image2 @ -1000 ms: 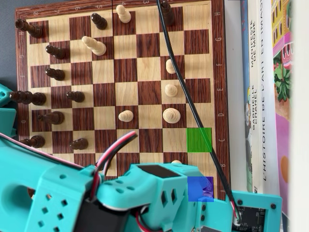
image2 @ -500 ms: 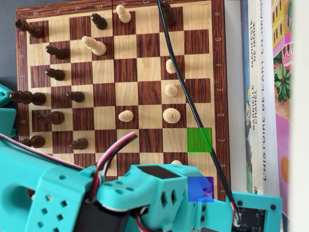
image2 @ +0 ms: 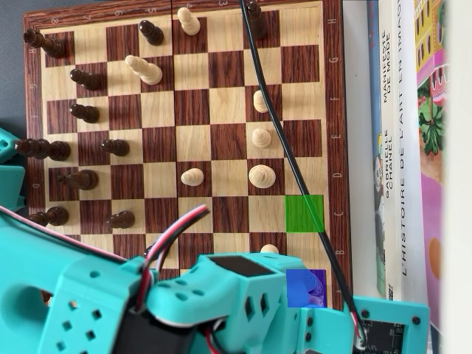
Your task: Play chess
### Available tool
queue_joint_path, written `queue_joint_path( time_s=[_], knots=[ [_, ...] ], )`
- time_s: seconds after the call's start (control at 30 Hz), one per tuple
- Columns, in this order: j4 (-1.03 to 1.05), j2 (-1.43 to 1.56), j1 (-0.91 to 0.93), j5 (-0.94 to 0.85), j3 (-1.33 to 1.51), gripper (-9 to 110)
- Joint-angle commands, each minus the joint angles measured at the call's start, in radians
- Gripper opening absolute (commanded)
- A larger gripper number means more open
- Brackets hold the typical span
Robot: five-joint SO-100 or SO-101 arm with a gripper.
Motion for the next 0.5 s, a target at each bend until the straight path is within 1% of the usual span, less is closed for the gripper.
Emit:
queue_joint_path(
  time_s=[0.0, 0.33, 0.47],
  knots=[
    [-0.006, 0.037, 0.006, 0.008, -0.069, 7],
    [0.002, 0.114, -0.043, 0.009, -0.051, 7],
    [0.017, 0.160, -0.067, 0.038, 0.005, 7]
  ],
)
